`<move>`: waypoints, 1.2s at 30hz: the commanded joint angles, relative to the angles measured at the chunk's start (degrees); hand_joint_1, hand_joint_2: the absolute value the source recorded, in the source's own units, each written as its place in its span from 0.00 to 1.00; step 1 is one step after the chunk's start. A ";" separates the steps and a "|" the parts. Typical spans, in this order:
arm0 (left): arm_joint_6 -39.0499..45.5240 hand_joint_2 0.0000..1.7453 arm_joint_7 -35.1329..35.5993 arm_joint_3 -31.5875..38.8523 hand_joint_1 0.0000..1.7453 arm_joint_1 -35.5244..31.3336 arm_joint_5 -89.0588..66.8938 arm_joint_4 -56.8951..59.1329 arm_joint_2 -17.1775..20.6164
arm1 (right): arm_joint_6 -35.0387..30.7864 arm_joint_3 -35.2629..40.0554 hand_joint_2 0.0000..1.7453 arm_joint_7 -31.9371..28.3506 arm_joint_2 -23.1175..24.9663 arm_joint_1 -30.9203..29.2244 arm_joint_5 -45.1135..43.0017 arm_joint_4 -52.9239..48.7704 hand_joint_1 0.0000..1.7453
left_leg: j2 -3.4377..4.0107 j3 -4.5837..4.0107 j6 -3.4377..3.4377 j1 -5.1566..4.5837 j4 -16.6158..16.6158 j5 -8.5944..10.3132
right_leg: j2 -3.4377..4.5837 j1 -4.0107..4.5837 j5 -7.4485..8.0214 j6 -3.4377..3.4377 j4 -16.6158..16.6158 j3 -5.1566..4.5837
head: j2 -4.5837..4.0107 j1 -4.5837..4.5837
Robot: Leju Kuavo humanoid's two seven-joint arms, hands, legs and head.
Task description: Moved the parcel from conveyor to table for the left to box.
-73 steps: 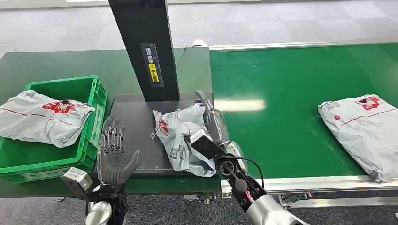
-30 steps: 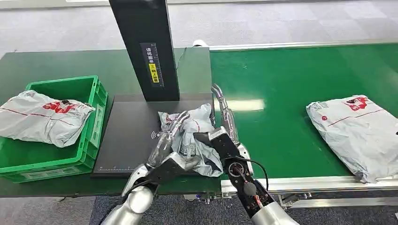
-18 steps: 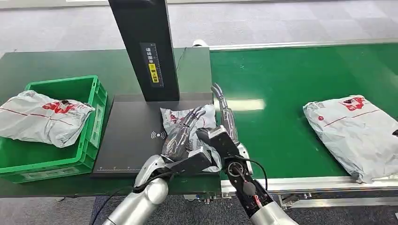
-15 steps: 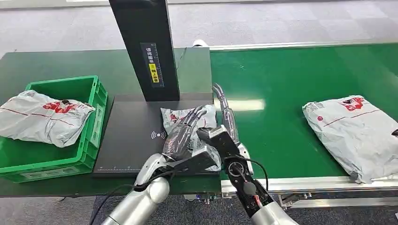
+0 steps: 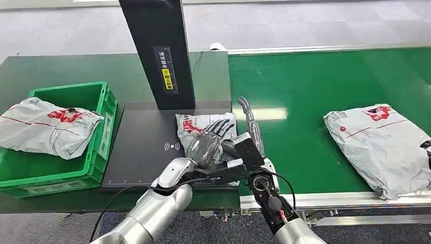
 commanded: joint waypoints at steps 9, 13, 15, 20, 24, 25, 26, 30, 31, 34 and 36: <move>-4.45 1.00 0.60 -0.07 1.00 0.04 -1.27 12.75 -0.92 | 1.08 3.85 1.00 -2.56 2.99 -8.15 -0.25 4.89 0.00 | 0.34 0.16 0.19 -0.08 -0.04 -0.06 | 0.28 -0.03 0.06 -0.21 0.01 -0.01 | 0.00 0.02; -4.08 1.00 0.56 0.67 1.00 0.11 -1.48 12.63 -0.81 | 1.11 3.60 1.00 -2.46 2.91 -8.16 -0.16 4.59 0.00 | 0.31 0.14 0.18 -0.09 -0.04 -0.05 | 0.26 -0.04 0.07 -0.19 0.01 -0.01 | 0.00 0.00; -3.79 1.00 0.67 1.02 1.00 0.13 -1.57 12.65 -0.81 | 1.06 3.54 1.00 -2.42 2.90 -8.15 -0.14 4.59 0.00 | 0.33 0.15 0.18 -0.08 -0.06 -0.04 | 0.28 -0.02 0.08 -0.20 0.00 0.01 | 0.00 0.00; -1.53 1.00 1.50 2.39 1.00 -0.20 -1.56 12.62 -0.47 | 0.68 3.23 1.00 -2.49 2.77 -7.81 -0.27 4.26 0.00 | 0.22 0.10 0.14 -0.08 -0.04 -0.03 | 0.18 -0.04 0.05 -0.15 0.03 -0.01 | 0.00 0.00; 5.48 1.00 2.80 6.67 1.00 -1.23 -0.80 12.40 0.84 | 3.20 2.62 1.00 -1.92 1.86 -6.36 -1.51 0.82 0.00 | 0.21 0.09 0.14 -0.08 -0.04 -0.02 | 0.18 -0.04 0.05 -0.15 0.03 -0.02 | 0.00 0.00; 7.48 1.00 3.18 7.88 1.00 -1.41 -0.64 11.98 1.40 | 3.86 2.42 1.00 -1.65 1.67 -6.01 -1.82 -0.02 0.00 | 0.13 0.04 0.11 -0.07 -0.03 -0.01 | 0.10 -0.03 0.05 -0.11 0.03 -0.02 | 0.00 0.00; 7.27 1.00 2.78 8.35 1.00 -1.71 -0.65 12.18 1.67 | 4.46 2.37 1.00 -1.51 1.51 -5.74 -1.98 -0.69 0.00 | 0.26 0.11 0.16 -0.06 -0.04 -0.03 | 0.22 -0.01 0.07 -0.20 0.02 -0.02 | 0.00 0.00; 14.74 1.00 3.33 12.83 1.00 -2.09 0.53 10.75 3.32 | 5.91 1.92 1.00 -0.73 1.05 -4.47 -2.44 -3.22 0.00 | 0.27 0.10 0.14 -0.04 -0.04 -0.03 | 0.23 0.00 0.07 -0.20 0.02 -0.04 | 0.00 -0.02; 17.07 1.00 2.07 15.14 1.00 -2.15 1.88 10.07 3.72 | 6.04 1.73 1.00 -0.31 0.95 -4.00 -2.30 -4.13 0.00 | 0.15 0.05 0.10 -0.05 -0.03 0.00 | 0.12 -0.01 0.05 -0.14 0.04 -0.03 | 0.00 0.00; 20.27 1.00 0.61 18.23 1.00 -1.99 3.43 8.62 4.66 | 6.42 1.51 1.00 0.28 0.80 -3.35 -2.05 -5.29 0.00 | 0.16 0.05 0.10 -0.02 -0.04 0.00 | 0.12 0.02 0.06 -0.16 0.01 -0.03 | 0.00 0.00; 20.06 1.00 0.05 18.73 1.00 -2.09 3.47 8.72 4.96 | 6.56 1.44 1.00 0.51 0.79 -3.20 -1.91 -5.58 0.00 | 0.25 0.13 0.13 0.00 -0.08 0.00 | 0.20 0.05 0.09 -0.22 -0.02 -0.01 | 0.00 0.11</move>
